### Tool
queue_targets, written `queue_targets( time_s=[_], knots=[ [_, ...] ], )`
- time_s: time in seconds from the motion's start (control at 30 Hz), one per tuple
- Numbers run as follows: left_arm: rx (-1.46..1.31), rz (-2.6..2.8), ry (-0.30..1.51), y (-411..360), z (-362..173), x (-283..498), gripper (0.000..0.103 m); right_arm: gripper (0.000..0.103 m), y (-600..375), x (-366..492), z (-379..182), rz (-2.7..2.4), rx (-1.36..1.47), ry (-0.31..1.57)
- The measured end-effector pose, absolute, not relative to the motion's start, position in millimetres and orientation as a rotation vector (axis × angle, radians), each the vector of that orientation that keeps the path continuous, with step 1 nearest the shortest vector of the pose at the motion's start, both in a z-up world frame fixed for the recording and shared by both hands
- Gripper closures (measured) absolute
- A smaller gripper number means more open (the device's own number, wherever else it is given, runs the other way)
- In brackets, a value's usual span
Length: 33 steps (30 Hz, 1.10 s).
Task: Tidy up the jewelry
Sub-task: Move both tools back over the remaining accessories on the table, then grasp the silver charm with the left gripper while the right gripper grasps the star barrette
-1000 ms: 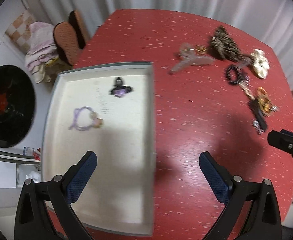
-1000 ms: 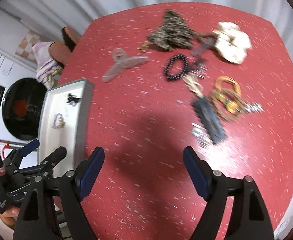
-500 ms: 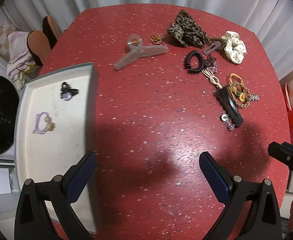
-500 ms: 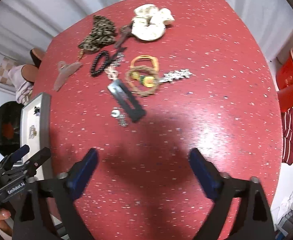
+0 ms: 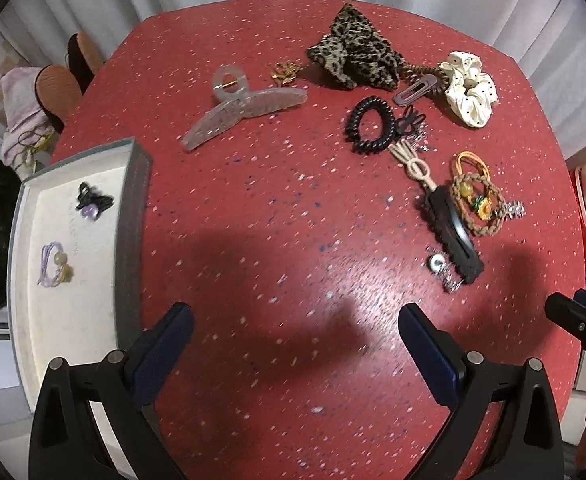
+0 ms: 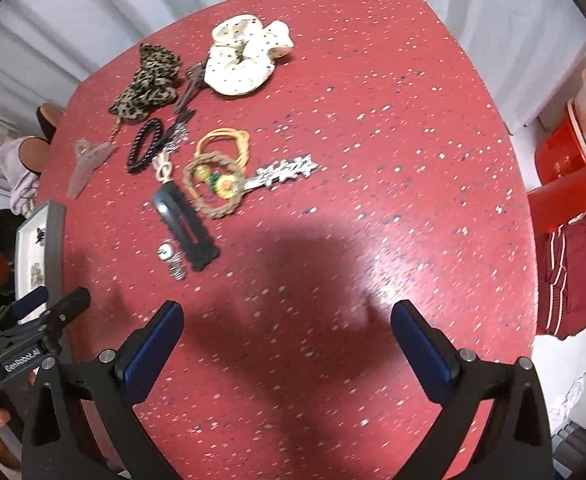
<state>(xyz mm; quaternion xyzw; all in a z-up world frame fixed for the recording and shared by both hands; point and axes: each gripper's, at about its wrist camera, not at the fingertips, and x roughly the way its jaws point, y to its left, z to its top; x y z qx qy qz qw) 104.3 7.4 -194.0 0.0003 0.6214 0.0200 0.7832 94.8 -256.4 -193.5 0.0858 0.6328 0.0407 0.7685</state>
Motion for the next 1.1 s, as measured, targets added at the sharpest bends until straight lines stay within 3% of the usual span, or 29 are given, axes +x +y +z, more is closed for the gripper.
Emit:
queue_targets(
  time_s=[0.6,0.73,0.97,1.1],
  knots=[
    [0.002,-0.073,1.357,-40.4,-218.8,130.5,0.001,0.0,-268.5,133.8,-207.4,0.11,0.08,1.334],
    [0.01,-0.091,1.37,-47.9,-227.0,130.7,0.013,0.008,-262.1,141.5,-211.1,0.159,-0.003,1.32],
    [0.001,-0.121,1.383,-56.6,-235.9,131.9,0.013,0.021,-247.7,156.2,-223.2,0.26,-0.165,1.303],
    [-0.006,-0.126,1.384,-63.1,-237.8,129.2,0.013,0.021,-238.1,166.0,-228.3,0.333,-0.241,1.293]
  ],
)
